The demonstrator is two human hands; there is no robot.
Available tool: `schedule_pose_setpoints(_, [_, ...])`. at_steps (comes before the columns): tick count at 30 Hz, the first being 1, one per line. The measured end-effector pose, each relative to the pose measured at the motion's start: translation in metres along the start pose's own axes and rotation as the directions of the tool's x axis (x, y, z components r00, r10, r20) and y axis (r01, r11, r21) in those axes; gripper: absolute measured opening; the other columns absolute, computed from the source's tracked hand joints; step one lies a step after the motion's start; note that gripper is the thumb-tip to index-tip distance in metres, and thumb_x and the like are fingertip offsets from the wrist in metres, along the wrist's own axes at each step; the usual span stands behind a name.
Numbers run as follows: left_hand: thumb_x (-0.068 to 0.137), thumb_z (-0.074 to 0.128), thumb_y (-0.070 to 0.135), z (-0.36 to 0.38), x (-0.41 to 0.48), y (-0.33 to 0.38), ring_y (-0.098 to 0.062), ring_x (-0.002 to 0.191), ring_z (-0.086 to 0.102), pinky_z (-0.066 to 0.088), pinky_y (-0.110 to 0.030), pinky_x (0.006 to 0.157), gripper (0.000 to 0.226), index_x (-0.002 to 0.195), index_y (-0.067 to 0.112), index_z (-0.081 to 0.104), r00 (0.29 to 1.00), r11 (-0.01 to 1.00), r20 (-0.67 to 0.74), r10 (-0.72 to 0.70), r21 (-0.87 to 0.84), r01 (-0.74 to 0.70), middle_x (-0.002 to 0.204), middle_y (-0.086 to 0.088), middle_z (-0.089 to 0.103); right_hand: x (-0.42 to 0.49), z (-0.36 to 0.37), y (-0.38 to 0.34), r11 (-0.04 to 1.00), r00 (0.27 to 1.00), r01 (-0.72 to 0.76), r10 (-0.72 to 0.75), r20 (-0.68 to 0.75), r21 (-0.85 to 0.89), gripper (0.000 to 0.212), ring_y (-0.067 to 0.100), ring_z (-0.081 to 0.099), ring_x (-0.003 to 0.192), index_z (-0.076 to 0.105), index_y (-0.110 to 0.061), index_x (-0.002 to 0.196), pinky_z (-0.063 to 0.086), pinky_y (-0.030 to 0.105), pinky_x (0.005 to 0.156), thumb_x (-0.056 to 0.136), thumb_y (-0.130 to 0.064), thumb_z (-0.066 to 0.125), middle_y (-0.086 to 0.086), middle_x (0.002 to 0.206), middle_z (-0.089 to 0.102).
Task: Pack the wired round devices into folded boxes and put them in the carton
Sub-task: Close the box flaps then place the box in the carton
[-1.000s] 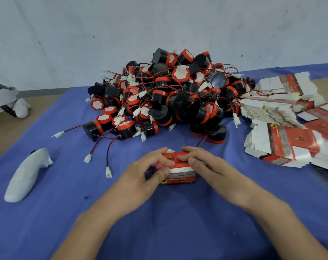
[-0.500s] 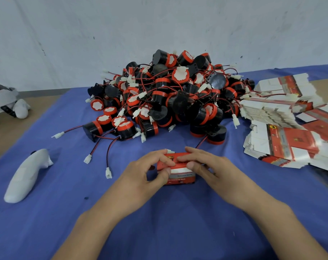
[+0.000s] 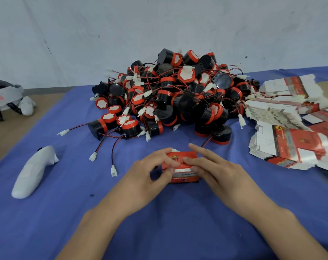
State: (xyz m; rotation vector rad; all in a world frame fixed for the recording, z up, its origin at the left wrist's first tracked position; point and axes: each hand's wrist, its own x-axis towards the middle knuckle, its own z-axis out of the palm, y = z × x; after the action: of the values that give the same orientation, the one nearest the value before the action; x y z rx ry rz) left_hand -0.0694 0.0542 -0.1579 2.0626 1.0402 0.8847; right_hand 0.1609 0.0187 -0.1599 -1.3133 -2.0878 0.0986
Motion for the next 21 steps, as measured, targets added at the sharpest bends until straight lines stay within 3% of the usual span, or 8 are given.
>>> schedule_pose_setpoints(3, [0.097, 0.062, 0.028, -0.0002, 0.0005, -0.0019, 0.009, 0.127, 0.049, 0.044, -0.012, 0.098, 0.023, 0.105, 0.049, 0.067, 0.999, 0.999, -0.003, 0.040, 0.028, -0.039, 0.138, 0.036, 0.047, -0.0029, -0.0002, 0.0036, 0.999, 0.999, 0.033, -0.033, 0.030, 0.007, 0.040, 0.005, 0.065, 0.117, 0.063, -0.031, 0.137, 0.060, 0.033, 0.077, 0.098, -0.037, 0.052, -0.022, 0.154, 0.041])
schedule_pose_setpoints(5, [0.095, 0.065, 0.032, -0.0009, 0.0010, -0.0033, 0.007, 0.131, 0.047, 0.044, -0.016, 0.102, 0.019, 0.107, 0.048, 0.067, 0.998, 0.997, 0.006, 0.062, 0.036, -0.062, 0.139, 0.033, 0.047, -0.0045, 0.0012, 0.0054, 1.000, 0.999, 0.017, -0.018, 0.048, 0.020, 0.043, 0.004, 0.058, 0.129, 0.059, -0.035, 0.140, 0.059, 0.036, 0.087, 0.097, -0.035, 0.060, -0.025, 0.153, 0.041])
schedule_pose_setpoints(10, [0.090, 0.069, 0.041, -0.0032, 0.0016, -0.0033, 0.005, 0.132, 0.046, 0.044, -0.032, 0.106, 0.018, 0.103, 0.052, 0.063, 0.996, 0.991, 0.037, 0.078, 0.102, -0.081, 0.142, 0.030, 0.046, -0.0030, 0.0011, 0.0037, 0.999, 1.000, 0.023, -0.023, 0.004, 0.033, 0.041, 0.011, 0.066, 0.118, 0.068, -0.031, 0.131, 0.062, 0.040, 0.078, 0.092, -0.039, 0.056, -0.011, 0.152, 0.048])
schedule_pose_setpoints(16, [0.088, 0.061, 0.051, -0.0001, 0.0027, -0.0059, 0.004, 0.133, 0.045, 0.048, -0.037, 0.104, 0.015, 0.102, 0.049, 0.066, 0.996, 0.987, 0.012, 0.085, 0.134, -0.086, 0.141, 0.032, 0.045, -0.0047, -0.0006, 0.0030, 0.999, 0.998, 0.045, -0.045, 0.047, 0.008, 0.050, 0.013, 0.071, 0.108, 0.071, -0.031, 0.128, 0.062, 0.039, 0.071, 0.096, -0.052, 0.037, -0.005, 0.154, 0.048])
schedule_pose_setpoints(21, [0.087, 0.056, 0.060, 0.0039, -0.0007, -0.0087, 0.002, 0.127, 0.051, 0.052, -0.036, 0.097, 0.019, 0.100, 0.050, 0.066, 0.995, 0.982, -0.033, 0.090, 0.172, -0.083, 0.143, 0.034, 0.042, -0.0074, 0.0015, 0.0039, 0.999, 0.999, 0.039, -0.038, 0.037, -0.007, 0.038, 0.011, 0.071, 0.107, 0.071, -0.034, 0.127, 0.062, 0.037, 0.066, 0.097, -0.043, 0.048, -0.007, 0.152, 0.050])
